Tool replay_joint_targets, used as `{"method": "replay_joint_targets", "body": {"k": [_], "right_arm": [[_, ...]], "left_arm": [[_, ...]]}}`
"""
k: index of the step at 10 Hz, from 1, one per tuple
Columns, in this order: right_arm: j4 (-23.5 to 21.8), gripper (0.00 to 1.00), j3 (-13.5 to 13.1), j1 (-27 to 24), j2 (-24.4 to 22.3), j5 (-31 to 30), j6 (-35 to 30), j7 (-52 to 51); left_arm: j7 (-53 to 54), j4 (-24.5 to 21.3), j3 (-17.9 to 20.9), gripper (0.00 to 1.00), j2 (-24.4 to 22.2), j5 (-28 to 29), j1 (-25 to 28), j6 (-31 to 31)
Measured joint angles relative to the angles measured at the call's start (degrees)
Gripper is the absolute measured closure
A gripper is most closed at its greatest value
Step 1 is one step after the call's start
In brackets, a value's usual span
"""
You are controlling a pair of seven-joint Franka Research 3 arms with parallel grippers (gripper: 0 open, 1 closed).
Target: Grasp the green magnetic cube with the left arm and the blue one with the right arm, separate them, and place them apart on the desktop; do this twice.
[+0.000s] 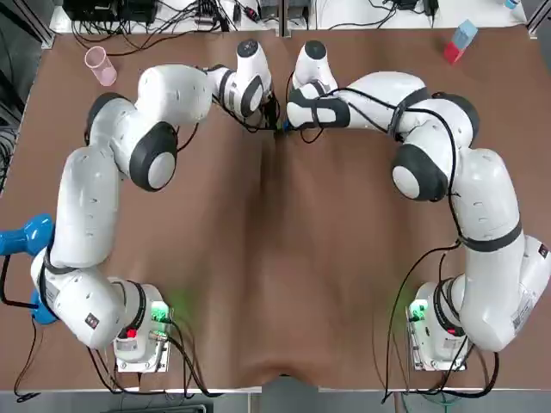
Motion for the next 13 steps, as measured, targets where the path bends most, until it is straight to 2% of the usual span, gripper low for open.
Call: {"method": "replay_joint_targets", "body": {"k": [3, 5, 6, 7, 8, 11, 13], "right_arm": [[0.04, 0.75, 0.0, 0.0, 0.0, 0.0, 0.0, 0.0], [0.17, 0.49, 0.02, 0.0, -0.04, 0.0, 0.0, 0.0], [0.4, 0.33, 0.03, 0.01, -0.21, 0.0, 0.11, 0.0], [0.65, 0.2, 0.02, 0.01, -0.81, 0.0, 0.11, 0.0], [0.65, 0.14, -0.05, -0.01, -1.72, 0.0, -0.16, -0.01], [0.44, 0.14, -0.31, -1.01, -2.84, 0.0, -2.41, -0.48], [-0.12, 0.15, -0.29, -1.95, -2.82, 0.0, -3.04, -0.89]], "left_arm": [[7.15, 0.1, 0.08, 0.77, -3.87, 0.94, 2.87, -9.09], [12.41, -0.43, 0.08, 0.77, -7.11, 1.4, 4.56, -20.2], [13.84, -2.2, 0.07, 0.77, -9.19, 1.96, 4.99, -24.3], [14.47, -5.8, -0.14, 0.77, -11.58, 3.06, 4.87, -26.08], [14.61, -10.62, -0.94, 0.77, -14.19, 3.87, 4.54, -26.91], [14.28, -23.88, -5.82, 0.77, -20.76, 3.97, 3.34, -28.95], [13.64, -29.06, -9.82, 0.77, -23.86, 3.82, 3.45, -32.93]]}}
